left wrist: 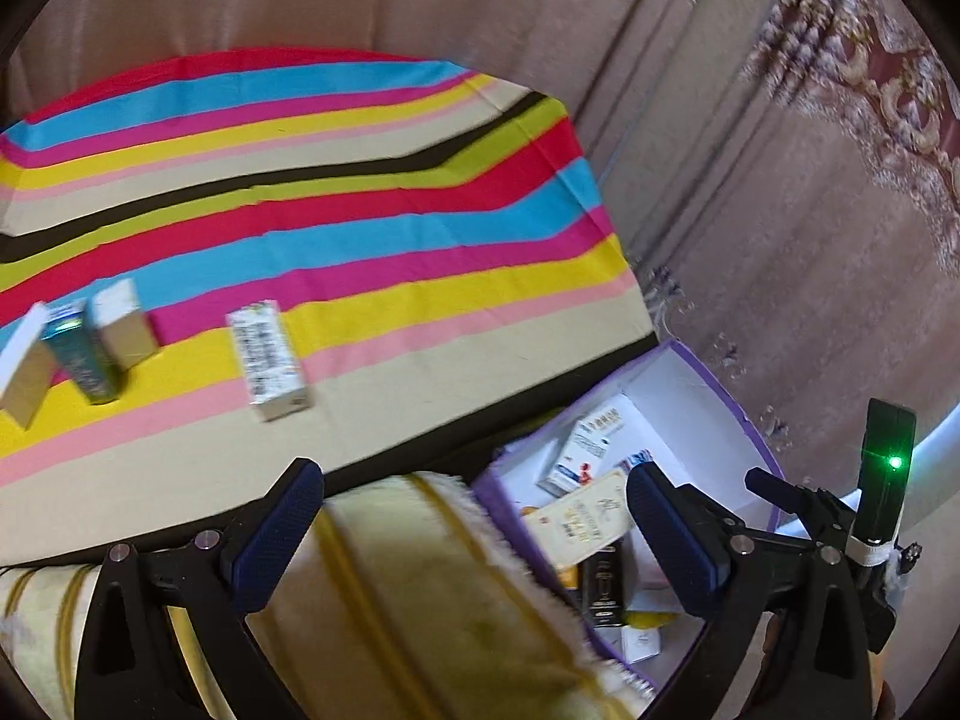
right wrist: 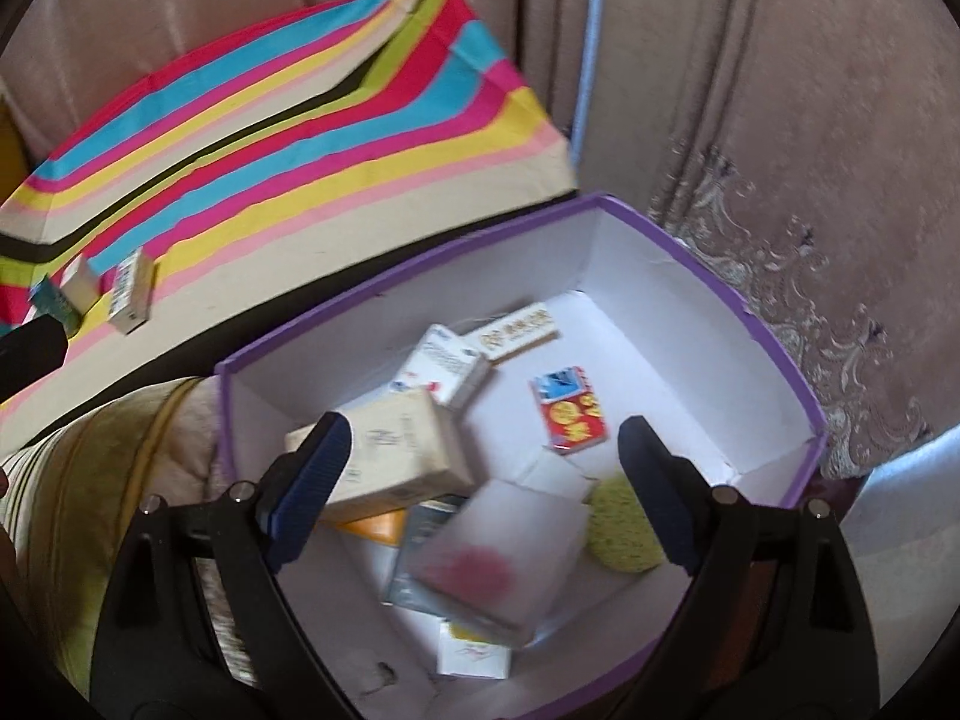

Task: Organize objects
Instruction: 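Open both tools to drop the items into the purple-rimmed box, then move both open tools back toward the boxes on the striped cloth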

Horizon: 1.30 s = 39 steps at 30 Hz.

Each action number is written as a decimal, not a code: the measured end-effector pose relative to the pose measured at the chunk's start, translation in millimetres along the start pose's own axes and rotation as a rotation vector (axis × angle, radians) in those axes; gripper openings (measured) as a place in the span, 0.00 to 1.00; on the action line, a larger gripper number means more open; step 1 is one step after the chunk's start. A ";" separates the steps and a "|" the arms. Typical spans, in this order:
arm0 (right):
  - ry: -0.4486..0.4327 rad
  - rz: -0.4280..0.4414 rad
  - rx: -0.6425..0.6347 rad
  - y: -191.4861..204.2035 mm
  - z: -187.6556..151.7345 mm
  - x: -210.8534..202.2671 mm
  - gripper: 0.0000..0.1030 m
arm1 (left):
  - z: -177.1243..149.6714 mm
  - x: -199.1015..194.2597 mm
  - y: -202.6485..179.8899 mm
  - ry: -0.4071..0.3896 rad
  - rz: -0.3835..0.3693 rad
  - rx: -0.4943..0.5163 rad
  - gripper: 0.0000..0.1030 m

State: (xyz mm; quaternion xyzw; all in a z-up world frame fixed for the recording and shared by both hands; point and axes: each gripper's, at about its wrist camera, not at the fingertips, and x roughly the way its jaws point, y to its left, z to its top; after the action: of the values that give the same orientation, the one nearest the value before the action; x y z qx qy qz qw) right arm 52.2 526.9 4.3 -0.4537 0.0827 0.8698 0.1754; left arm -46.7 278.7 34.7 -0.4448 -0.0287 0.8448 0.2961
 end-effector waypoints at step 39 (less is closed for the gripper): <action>0.027 0.206 -0.361 251.9 59.9 38.7 0.89 | 36.5 -31.8 268.1 0.065 0.408 -0.180 0.83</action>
State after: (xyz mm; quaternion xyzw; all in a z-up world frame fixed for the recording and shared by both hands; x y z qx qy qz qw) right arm -109.6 321.1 3.2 -0.4786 -0.0263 0.8776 0.0003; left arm -188.4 49.2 -3.6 -0.4931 -0.0040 0.8664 0.0792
